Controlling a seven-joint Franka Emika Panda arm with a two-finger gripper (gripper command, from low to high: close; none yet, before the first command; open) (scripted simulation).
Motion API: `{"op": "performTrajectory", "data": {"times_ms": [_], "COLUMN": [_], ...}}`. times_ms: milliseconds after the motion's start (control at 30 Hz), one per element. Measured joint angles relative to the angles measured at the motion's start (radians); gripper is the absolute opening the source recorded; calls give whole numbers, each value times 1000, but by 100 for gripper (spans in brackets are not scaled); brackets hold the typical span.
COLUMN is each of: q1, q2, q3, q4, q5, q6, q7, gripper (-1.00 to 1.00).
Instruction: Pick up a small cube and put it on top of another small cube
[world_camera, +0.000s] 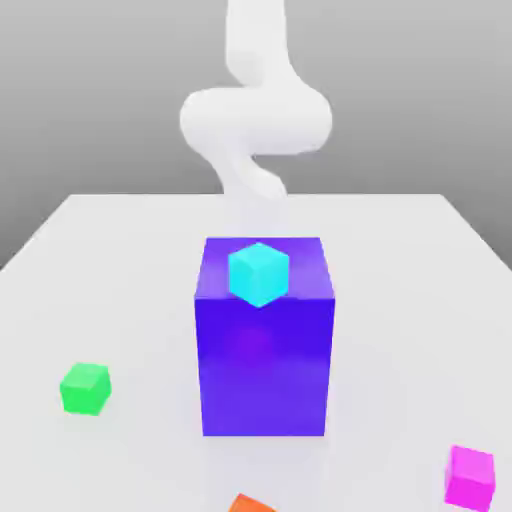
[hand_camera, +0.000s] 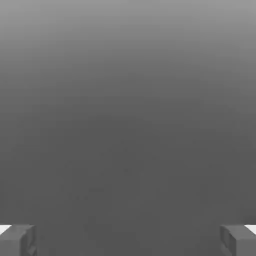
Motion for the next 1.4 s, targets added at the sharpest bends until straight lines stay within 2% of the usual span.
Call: {"op": "performTrajectory", "data": {"times_ms": [267,600,933,1100,1133,1400], "q1": [133,252,343,374,377,374], "q2": [297,659,1021,1202,1224,1199], "q3": [-6,44,92,74,70,75], "q4": [1,3,4,34,39,33], "q5": [32,48,-56,-99,-102,-100], "q6": [90,200,311,430,447,426], "q7": [-216,-464,-628,-627,-626,-628], "gripper": [0,0,0,0,-100,-100]}}
